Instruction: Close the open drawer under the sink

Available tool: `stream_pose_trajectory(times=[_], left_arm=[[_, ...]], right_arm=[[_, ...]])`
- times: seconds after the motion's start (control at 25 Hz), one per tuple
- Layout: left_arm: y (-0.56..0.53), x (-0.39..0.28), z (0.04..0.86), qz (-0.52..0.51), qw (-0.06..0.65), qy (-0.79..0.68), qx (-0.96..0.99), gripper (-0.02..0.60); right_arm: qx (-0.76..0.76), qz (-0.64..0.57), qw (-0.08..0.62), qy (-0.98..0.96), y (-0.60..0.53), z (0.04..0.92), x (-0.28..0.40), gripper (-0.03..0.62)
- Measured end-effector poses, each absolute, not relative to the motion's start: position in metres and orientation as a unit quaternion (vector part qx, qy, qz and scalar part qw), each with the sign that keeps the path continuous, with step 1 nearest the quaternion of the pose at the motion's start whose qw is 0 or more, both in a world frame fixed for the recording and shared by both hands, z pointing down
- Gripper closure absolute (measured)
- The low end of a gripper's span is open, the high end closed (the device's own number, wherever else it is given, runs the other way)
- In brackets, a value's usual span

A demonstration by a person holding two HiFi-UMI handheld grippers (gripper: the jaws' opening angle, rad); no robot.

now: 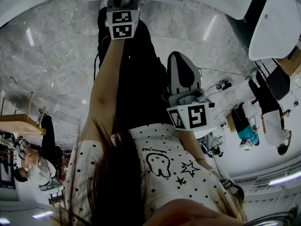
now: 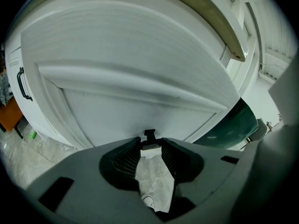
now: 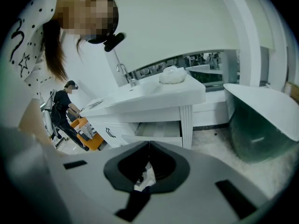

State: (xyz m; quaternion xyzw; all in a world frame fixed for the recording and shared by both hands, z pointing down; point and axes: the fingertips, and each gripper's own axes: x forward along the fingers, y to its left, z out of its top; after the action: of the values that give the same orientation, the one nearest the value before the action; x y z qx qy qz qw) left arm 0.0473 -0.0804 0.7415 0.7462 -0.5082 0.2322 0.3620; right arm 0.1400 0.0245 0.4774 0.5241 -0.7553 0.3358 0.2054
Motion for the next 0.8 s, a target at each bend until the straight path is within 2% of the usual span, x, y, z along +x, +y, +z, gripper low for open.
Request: stream_pose_trajectory(times=[0.8], left_arm=[[-0.097, 0.051, 0.742, 0.222, 0.362, -0.51, 0.748, 0.44]], right_arm=[[0.532, 0.342, 0.204, -0.748, 0.018, 0.479, 0.146, 0.58]])
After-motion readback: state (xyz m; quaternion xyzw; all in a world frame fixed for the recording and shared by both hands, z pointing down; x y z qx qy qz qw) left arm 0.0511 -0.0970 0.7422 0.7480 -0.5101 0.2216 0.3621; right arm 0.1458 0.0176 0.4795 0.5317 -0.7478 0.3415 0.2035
